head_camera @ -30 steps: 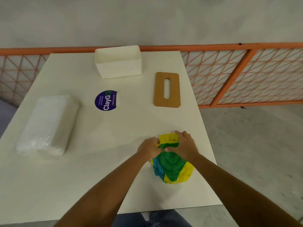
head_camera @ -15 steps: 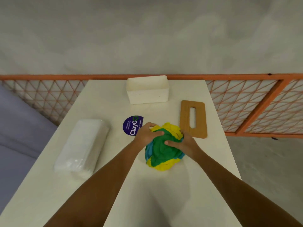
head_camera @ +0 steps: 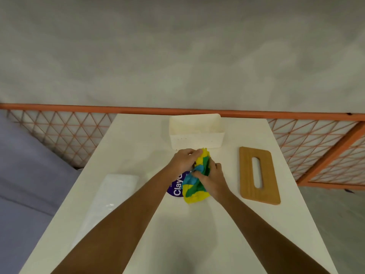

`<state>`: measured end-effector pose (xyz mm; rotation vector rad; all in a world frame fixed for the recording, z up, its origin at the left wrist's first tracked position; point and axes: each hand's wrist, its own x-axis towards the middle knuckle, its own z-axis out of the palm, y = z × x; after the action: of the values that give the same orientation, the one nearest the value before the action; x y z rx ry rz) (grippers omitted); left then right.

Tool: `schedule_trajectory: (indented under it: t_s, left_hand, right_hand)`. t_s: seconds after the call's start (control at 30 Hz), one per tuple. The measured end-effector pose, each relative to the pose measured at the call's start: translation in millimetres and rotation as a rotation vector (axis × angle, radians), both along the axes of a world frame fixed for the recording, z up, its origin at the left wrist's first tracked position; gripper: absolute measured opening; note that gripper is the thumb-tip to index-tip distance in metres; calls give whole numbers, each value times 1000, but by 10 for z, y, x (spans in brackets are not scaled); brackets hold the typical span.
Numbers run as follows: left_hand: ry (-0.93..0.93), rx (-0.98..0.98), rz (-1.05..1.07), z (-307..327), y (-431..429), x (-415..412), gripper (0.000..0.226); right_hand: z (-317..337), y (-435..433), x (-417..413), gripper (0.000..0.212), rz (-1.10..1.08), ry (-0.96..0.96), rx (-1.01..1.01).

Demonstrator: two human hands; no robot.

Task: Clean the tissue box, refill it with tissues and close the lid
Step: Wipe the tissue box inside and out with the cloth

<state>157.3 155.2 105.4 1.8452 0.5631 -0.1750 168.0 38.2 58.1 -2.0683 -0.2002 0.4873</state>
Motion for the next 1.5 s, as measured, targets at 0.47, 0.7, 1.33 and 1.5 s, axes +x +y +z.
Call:
schedule_trajectory:
  t_s: [0.47, 0.7, 1.33, 1.5]
  left_hand:
    - [-158, 847, -327, -349, 834, 1031, 37]
    - [-1, 981, -420, -517, 792, 1117, 33]
    - [-121, 723, -225, -371, 54, -421, 36]
    - [-113, 655, -192, -316, 36, -742, 35]
  right_hand:
    - [-480, 96, 711, 16, -294, 107, 150]
    - [-580, -24, 769, 5, -314, 113, 129]
    - [-332, -545, -311, 20, -263, 17, 215]
    - [-351, -662, -591, 20, -212, -86, 117]
